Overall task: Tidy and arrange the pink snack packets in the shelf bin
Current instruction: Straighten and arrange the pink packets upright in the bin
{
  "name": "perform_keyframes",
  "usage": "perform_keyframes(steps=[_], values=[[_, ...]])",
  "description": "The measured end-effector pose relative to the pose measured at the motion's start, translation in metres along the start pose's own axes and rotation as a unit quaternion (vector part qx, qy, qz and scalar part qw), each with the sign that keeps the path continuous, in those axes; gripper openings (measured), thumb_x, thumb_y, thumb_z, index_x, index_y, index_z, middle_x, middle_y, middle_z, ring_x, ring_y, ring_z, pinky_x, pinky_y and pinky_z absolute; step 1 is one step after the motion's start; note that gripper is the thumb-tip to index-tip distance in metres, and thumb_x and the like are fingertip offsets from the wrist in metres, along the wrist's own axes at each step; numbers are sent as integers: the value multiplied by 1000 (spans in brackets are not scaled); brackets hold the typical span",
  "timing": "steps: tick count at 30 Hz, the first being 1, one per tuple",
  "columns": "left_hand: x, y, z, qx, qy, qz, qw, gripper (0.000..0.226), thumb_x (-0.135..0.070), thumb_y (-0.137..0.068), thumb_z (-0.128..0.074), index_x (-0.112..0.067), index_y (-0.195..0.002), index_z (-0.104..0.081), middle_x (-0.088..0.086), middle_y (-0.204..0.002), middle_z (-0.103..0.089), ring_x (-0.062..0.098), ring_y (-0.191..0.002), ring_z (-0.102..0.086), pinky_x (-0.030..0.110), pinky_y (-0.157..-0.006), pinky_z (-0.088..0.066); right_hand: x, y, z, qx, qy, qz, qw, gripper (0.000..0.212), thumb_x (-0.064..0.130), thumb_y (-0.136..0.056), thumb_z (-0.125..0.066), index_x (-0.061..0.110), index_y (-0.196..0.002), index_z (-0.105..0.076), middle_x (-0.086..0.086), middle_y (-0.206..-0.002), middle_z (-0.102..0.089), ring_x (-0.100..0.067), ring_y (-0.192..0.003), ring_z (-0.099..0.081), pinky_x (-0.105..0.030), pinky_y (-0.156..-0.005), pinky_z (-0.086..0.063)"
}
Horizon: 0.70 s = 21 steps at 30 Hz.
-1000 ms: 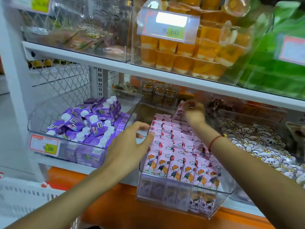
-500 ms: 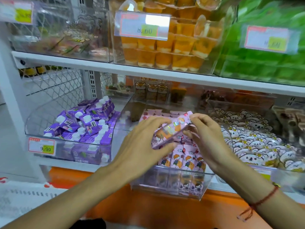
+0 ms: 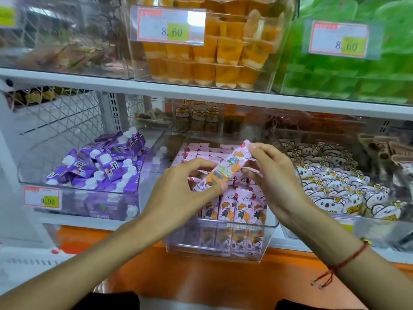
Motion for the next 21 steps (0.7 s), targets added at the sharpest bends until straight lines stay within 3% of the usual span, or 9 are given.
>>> perform_keyframes(steps=[2, 6, 8, 12, 17, 21], values=[[2, -1, -1, 0, 12, 2, 1000, 24, -45, -73, -76, -55, -87, -59, -41, -97, -61, -13, -91, -60, 31, -82, -54, 1, 1, -2, 21, -9, 3, 1000, 13, 21, -95, -56, 12, -101, -62, -2, -93, -64, -12, -84, -63, -19, -73, -55], [5, -1, -3, -21, 66, 9, 998, 28, -49, -67, -75, -47, -91, -61, -31, -98, -68, -9, -92, -64, 24, -84, -55, -1, 5, -14, 132, 13, -17, 991, 34, 32, -94, -53, 13, -123, -59, -3, -118, -66, -15, -112, -61, -31, -96, -49], [7, -1, -4, -34, 79, 11, 996, 28, -46, -68, -77, -45, -91, -60, -30, -97, -68, -8, -93, -64, 21, -84, -54, -1, 8, -18, 159, 44, -1, 986, 27, 21, -95, -54, 9, -119, -59, -6, -114, -68, -18, -108, -63, -31, -96, -50], [4, 0, -4, -45, 46, -17, 998, 34, -40, -74, -77, -45, -100, -55, -35, -107, -60, -13, -103, -56, 13, -82, -49, 2, 12, -18, 129, 75, 61, 987, 21, 11, -91, -61, 10, -112, -60, -9, -107, -70, -12, -89, -69, -25, -85, -56], [1, -1, -2, -50, 44, -28, 997, 40, -29, -75, -79, -42, -102, -52, -24, -102, -63, -2, -95, -60, 30, -81, -53, 1, 15, -19, 89, 109, 111, 984, 39, 17, -74, -78, 7, -108, -60, -6, -101, -70, -7, -84, -69, -20, -74, -56], [2, -3, -2, -28, 104, -6, 994, 31, -27, -81, -73, -34, -101, -51, -13, -104, -68, 4, -94, -65, 28, -83, -52, 0, 9, -17, 128, 101, 62, 985, 38, 25, -78, -72, 17, -113, -61, 0, -110, -69, -6, -99, -66, -26, -90, -54]])
Point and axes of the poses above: each hand's wrist, its own y-axis away from the middle knuckle, its own z-axis out of the back of the hand, x = y × z, the point moved 4 cm from there along -y, towards the middle knuckle
